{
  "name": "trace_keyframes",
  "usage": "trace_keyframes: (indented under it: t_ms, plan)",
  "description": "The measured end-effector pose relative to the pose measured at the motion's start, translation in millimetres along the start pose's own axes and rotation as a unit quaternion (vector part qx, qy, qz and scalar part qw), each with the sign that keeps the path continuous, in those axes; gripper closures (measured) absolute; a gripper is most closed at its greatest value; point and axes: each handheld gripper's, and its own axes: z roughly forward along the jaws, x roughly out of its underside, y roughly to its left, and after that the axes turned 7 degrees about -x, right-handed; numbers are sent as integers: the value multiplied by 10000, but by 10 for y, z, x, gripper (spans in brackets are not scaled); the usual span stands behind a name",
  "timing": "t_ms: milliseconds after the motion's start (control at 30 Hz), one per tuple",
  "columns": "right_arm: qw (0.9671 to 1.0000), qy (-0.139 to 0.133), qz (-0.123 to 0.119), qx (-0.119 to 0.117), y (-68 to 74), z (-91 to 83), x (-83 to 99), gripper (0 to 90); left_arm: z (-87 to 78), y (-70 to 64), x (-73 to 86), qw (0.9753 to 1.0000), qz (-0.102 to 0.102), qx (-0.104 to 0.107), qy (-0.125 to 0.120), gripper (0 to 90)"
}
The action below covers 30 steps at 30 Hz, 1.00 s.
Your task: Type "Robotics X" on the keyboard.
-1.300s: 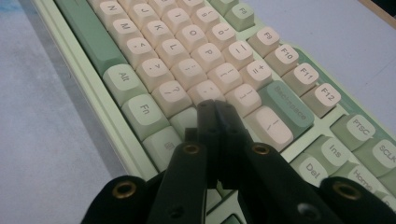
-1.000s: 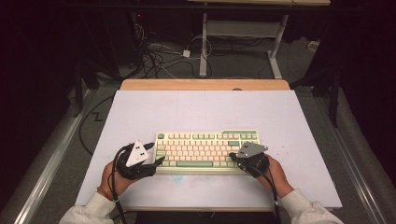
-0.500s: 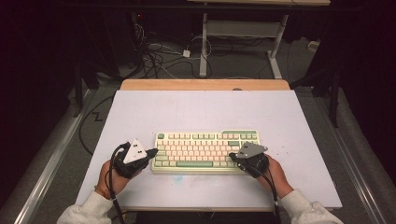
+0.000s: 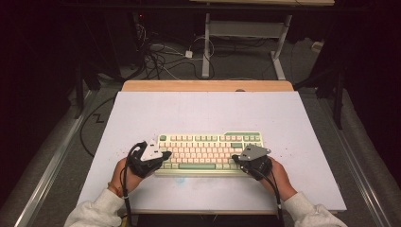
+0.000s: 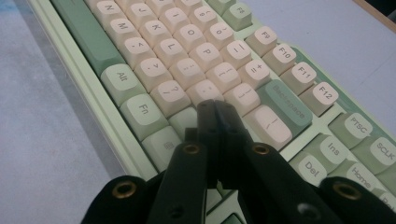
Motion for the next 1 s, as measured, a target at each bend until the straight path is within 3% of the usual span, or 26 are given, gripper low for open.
trace_keyframes:
  t_ms: [333, 1000]
  plan:
    - [10000, -8, -20, 15, 4, -1, 5, 900, 198, -43, -87, 9996, 34, 244, 160, 878]
    - [10000, -14, -27, 13, 5, 0, 6, 900, 317, -83, -135, 9990, 102, 324, 284, 879]
